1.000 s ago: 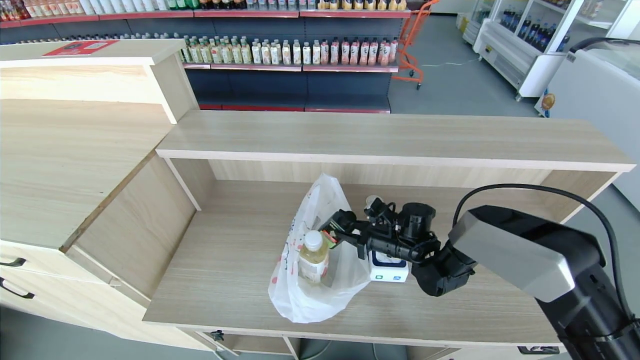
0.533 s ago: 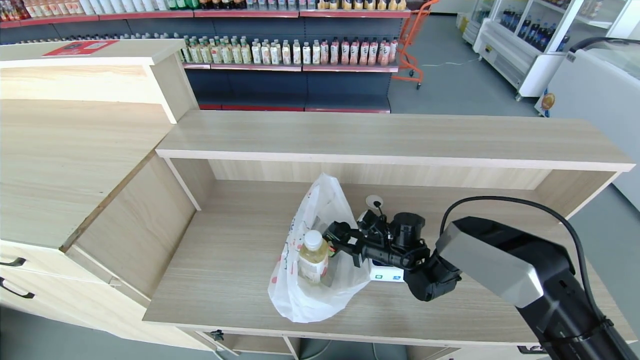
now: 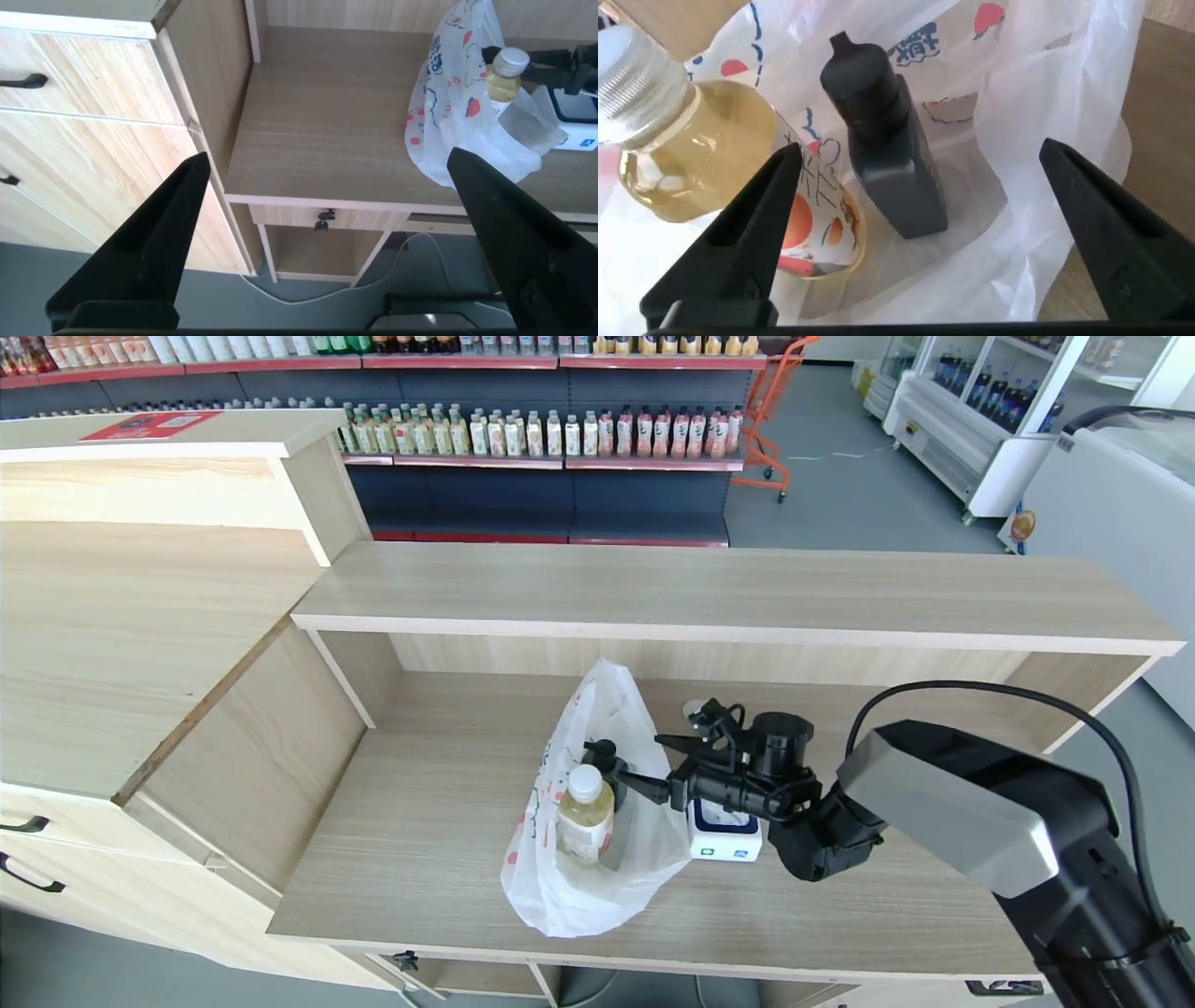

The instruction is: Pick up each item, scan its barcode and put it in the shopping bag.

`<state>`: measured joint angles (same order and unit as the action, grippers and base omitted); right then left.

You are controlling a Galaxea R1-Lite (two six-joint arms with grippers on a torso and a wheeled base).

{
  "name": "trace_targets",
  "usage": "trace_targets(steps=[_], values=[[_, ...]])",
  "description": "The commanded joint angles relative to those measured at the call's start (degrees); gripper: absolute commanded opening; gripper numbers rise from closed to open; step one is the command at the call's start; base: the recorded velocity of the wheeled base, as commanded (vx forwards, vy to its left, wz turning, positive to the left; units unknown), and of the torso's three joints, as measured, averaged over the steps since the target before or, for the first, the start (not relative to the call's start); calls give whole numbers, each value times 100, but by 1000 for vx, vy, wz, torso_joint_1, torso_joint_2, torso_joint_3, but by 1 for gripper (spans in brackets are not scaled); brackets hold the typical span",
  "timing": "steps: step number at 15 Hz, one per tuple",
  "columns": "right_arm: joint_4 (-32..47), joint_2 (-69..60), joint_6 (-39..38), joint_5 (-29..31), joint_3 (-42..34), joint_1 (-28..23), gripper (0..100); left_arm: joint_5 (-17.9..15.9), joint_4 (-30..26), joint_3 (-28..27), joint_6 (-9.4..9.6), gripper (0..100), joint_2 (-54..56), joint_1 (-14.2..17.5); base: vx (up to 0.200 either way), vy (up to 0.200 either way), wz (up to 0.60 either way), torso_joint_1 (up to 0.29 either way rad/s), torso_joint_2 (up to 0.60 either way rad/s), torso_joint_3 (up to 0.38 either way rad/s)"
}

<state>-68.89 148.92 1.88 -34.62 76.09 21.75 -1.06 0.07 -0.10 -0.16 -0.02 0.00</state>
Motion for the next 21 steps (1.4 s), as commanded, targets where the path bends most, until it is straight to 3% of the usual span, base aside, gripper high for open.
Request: trace_targets(steps=[1,3,6,8,9,11,12,14,15,18,21], values=[[16,-1084,-768,-53,-534,-259,100,1,1,1,-2,100,2,0,0,0,0,0,0,0],[42,-1744,-1128,-62,-1185,-426,100,1,1,1,-2,100,2,0,0,0,0,0,0,0],[464,-4099,-1111,-133,-3637,-795,100,1,1,1,-2,100,2,0,0,0,0,0,0,0],[956,-5558,-926,-1,-4788,-953,100,1,1,1,-2,100,2,0,0,0,0,0,0,0],[1615,-7035,-882,667,-5852,-1015,100,1,1,1,-2,100,2,0,0,0,0,0,0,0],[2609,-8889,-821,2038,-7214,-1041,100,1,1,1,-2,100,2,0,0,0,0,0,0,0],[2907,-9487,-768,2258,-7609,-1076,100,1,1,1,-2,100,2,0,0,0,0,0,0,0],[4920,-11921,-539,2812,-7609,-1454,100,1,1,1,-2,100,2,0,0,0,0,0,0,0],[5105,-12308,-495,2900,-7609,-1533,100,1,1,1,-2,100,2,0,0,0,0,0,0,0],[6766,-14470,-460,3181,-7601,-2034,100,1,1,1,-2,100,2,0,0,0,0,0,0,0],[6739,-14892,-47,3471,-7609,-2201,100,1,1,1,-2,100,2,0,0,0,0,0,0,0]])
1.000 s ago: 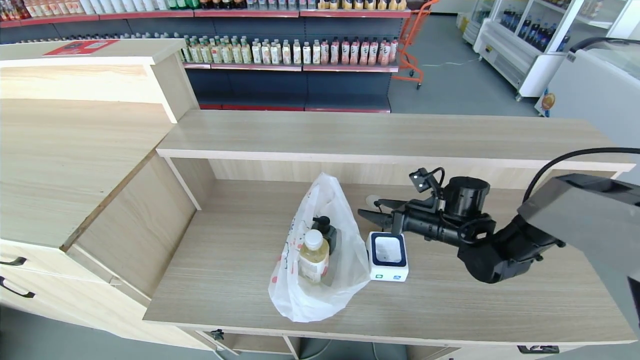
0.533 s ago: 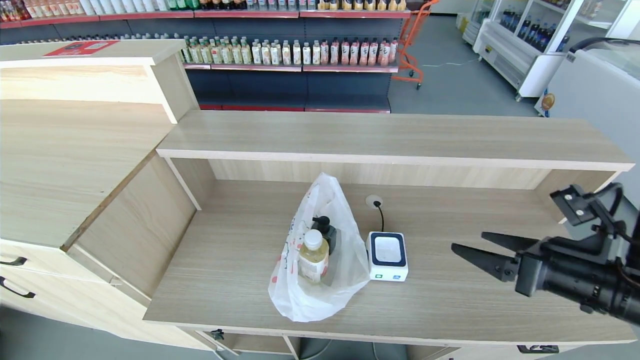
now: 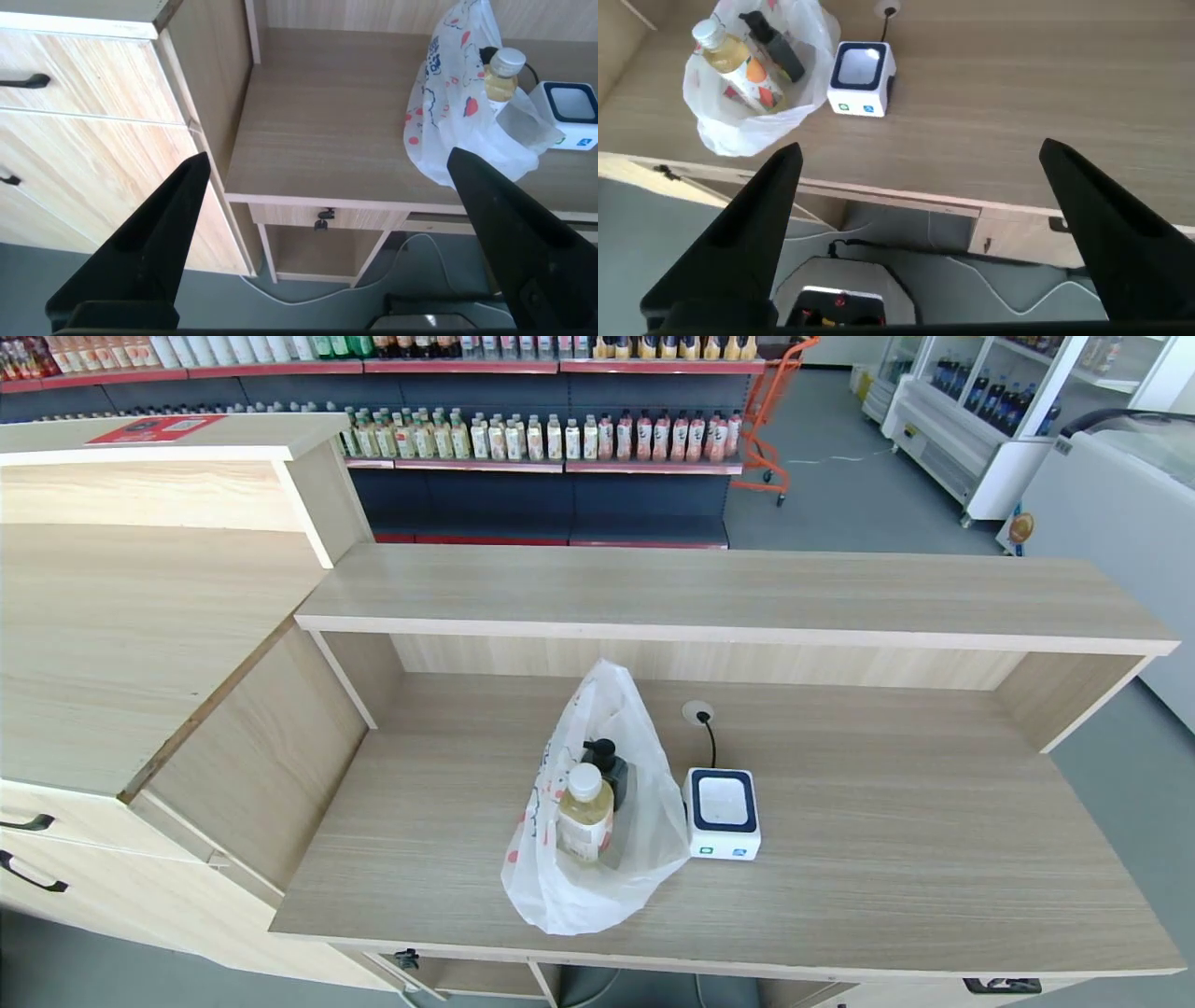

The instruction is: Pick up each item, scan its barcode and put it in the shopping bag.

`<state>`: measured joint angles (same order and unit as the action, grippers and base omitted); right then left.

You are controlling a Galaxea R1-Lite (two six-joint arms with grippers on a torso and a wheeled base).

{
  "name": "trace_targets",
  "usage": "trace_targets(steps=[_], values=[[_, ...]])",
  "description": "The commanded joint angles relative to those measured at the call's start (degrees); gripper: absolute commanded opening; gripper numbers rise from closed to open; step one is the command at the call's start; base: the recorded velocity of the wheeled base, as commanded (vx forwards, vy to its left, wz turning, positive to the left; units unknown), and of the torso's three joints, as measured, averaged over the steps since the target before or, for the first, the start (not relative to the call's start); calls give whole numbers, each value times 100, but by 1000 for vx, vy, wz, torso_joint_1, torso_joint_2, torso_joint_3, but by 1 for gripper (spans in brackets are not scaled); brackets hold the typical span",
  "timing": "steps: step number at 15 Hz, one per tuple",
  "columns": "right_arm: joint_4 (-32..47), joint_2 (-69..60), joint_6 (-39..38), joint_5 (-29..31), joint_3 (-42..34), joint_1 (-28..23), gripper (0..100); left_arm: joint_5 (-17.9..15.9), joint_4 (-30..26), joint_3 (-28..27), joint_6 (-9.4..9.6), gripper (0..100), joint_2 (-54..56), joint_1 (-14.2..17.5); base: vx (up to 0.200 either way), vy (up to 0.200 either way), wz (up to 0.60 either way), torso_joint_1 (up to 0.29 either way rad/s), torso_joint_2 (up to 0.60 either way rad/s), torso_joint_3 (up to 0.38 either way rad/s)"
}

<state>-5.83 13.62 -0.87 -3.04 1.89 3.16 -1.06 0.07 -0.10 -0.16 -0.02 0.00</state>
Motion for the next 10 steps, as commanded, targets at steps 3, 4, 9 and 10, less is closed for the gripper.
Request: trace_targets(steps=[3,4,9,10], values=[[539,-1362,157,435,-189,-342,100,1,1,1,-2,100,2,0,0,0,0,0,0,0],[548,-1362,183,427,-189,-342,100,1,1,1,-2,100,2,0,0,0,0,0,0,0],[548,-1362,-19,471,-189,-342,100,1,1,1,-2,100,2,0,0,0,0,0,0,0],[556,-1362,-36,453,-189,-342,0,1,1,1,-2,100,2,0,0,0,0,0,0,0]])
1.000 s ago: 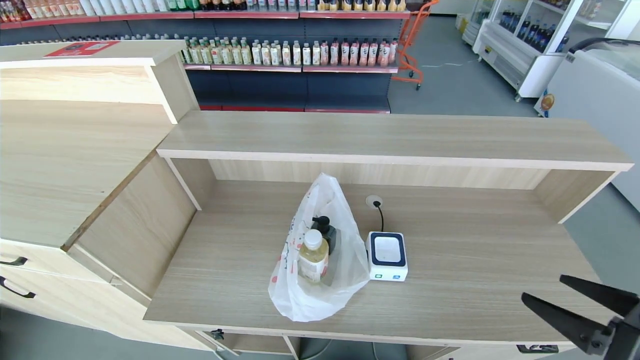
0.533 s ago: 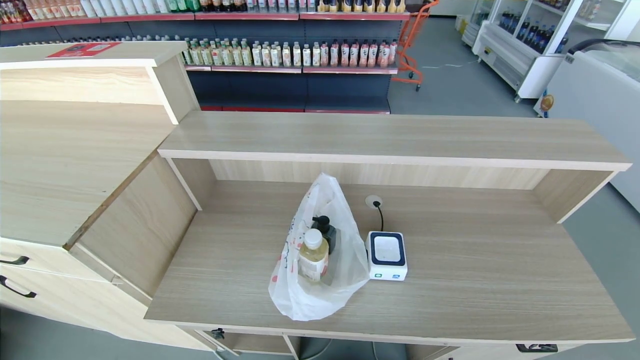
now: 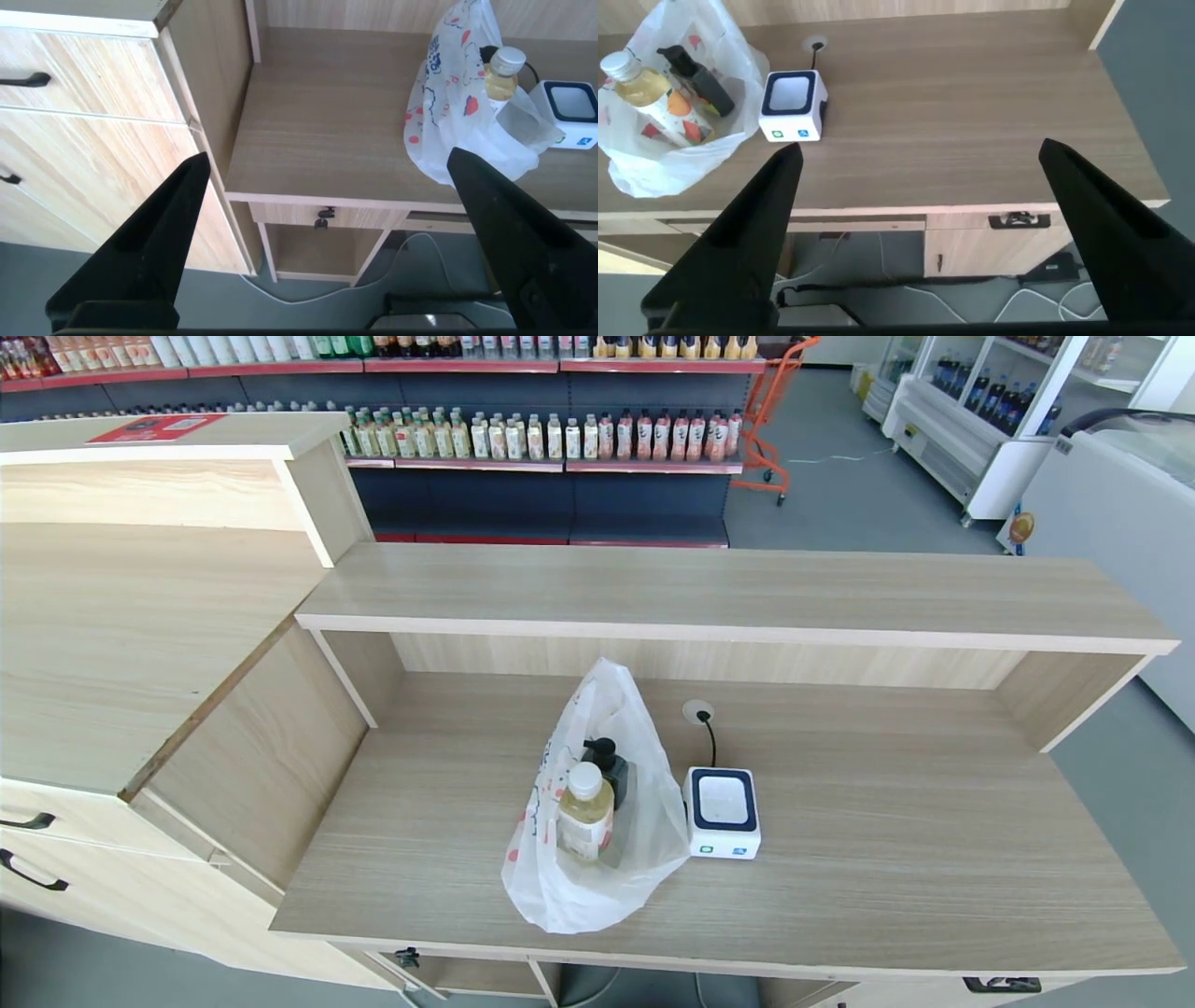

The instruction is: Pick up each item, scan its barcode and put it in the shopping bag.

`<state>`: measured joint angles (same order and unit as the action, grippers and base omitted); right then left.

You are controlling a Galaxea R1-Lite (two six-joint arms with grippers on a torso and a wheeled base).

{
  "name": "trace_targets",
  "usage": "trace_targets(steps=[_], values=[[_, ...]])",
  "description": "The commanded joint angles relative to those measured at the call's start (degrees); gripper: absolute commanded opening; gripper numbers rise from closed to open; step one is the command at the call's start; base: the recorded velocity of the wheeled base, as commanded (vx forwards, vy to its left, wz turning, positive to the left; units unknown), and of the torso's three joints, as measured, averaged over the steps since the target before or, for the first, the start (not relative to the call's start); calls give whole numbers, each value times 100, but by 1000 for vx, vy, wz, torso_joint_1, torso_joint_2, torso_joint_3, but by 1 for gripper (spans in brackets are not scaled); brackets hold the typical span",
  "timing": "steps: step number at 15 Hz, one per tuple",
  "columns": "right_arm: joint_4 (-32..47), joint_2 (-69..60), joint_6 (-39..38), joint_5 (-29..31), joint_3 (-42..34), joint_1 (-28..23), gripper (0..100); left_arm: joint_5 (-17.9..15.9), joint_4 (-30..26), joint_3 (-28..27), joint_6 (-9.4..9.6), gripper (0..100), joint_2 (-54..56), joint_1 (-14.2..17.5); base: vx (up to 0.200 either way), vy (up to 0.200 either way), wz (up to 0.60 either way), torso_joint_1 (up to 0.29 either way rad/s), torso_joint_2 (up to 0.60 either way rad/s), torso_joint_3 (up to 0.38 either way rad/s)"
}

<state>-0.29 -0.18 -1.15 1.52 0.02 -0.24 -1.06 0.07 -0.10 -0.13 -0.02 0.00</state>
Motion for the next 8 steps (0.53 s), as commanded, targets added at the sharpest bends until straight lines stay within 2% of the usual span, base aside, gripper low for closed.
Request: trace_targets(steps=[1,7,8], values=[[12,18,0,-3,-2,-2,0,1,1,1,-4,100,2,0,0,0,0,0,0,0],[12,18,-123,15,-2,-2,0,1,1,1,-22,100,2,0,0,0,0,0,0,0],[12,18,-123,15,-2,-2,0,1,1,1,-31,100,2,0,0,-200,0,2,2,-2]])
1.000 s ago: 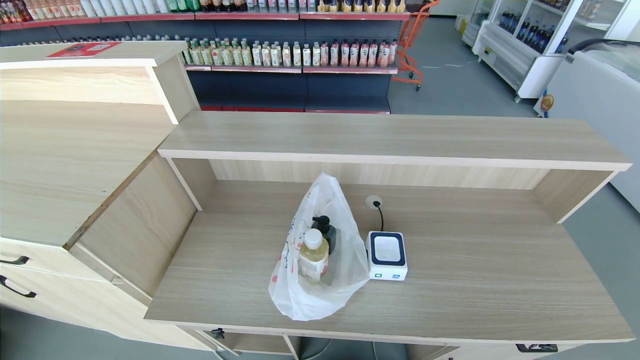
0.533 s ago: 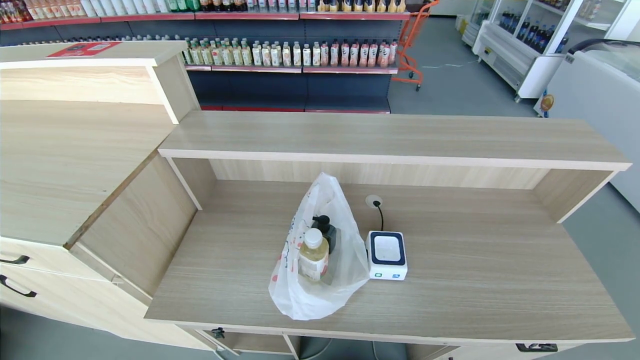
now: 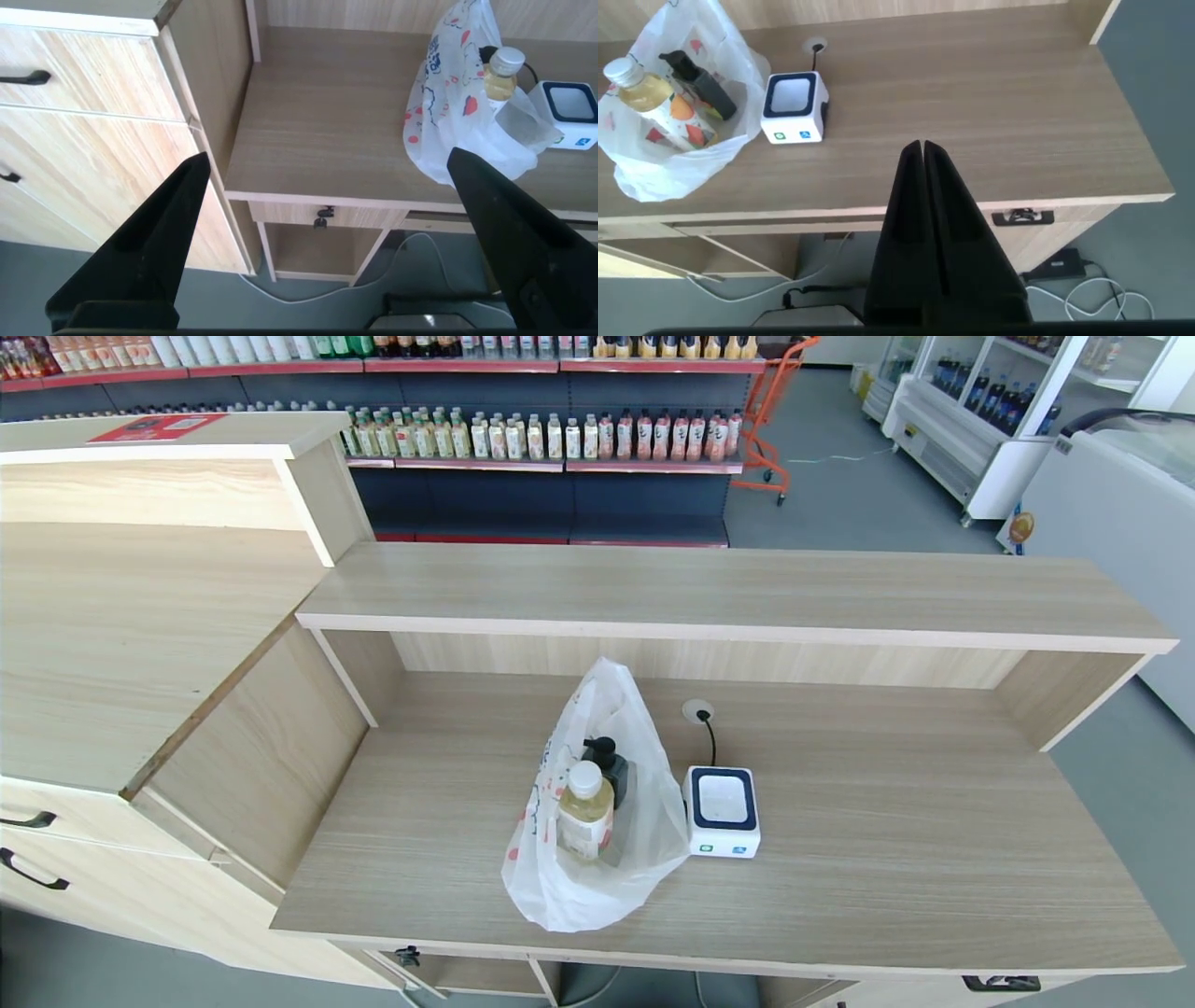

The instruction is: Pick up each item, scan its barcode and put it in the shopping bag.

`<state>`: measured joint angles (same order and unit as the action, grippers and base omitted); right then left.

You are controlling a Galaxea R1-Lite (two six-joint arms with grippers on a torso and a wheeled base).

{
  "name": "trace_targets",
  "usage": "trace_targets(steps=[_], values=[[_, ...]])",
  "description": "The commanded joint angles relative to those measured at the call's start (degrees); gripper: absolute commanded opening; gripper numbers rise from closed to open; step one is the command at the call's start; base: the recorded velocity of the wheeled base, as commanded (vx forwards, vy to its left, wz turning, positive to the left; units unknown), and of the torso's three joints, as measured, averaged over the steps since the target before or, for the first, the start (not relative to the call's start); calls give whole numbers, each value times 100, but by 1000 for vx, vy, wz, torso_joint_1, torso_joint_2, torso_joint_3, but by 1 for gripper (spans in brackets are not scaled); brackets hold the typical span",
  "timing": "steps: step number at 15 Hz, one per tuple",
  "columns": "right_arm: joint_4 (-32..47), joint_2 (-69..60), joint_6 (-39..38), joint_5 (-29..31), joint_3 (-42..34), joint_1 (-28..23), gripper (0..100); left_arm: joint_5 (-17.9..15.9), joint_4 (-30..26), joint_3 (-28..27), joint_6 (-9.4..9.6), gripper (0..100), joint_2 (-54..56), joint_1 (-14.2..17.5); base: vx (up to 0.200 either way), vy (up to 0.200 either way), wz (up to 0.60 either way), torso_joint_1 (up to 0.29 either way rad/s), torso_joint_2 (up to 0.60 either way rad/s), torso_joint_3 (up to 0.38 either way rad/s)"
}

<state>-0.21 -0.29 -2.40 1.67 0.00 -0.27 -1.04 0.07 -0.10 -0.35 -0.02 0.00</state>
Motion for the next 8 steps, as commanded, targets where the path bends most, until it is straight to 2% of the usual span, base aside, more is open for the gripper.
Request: trace_targets(steps=[1,8], values=[[3,29,-6,0,0,0,0,-2,1,1,35,100,2,0,0,-200,0,2,-2,2],[3,29,3,0,0,0,0,7,1,1,88,100,2,0,0,-200,0,4,1,2]])
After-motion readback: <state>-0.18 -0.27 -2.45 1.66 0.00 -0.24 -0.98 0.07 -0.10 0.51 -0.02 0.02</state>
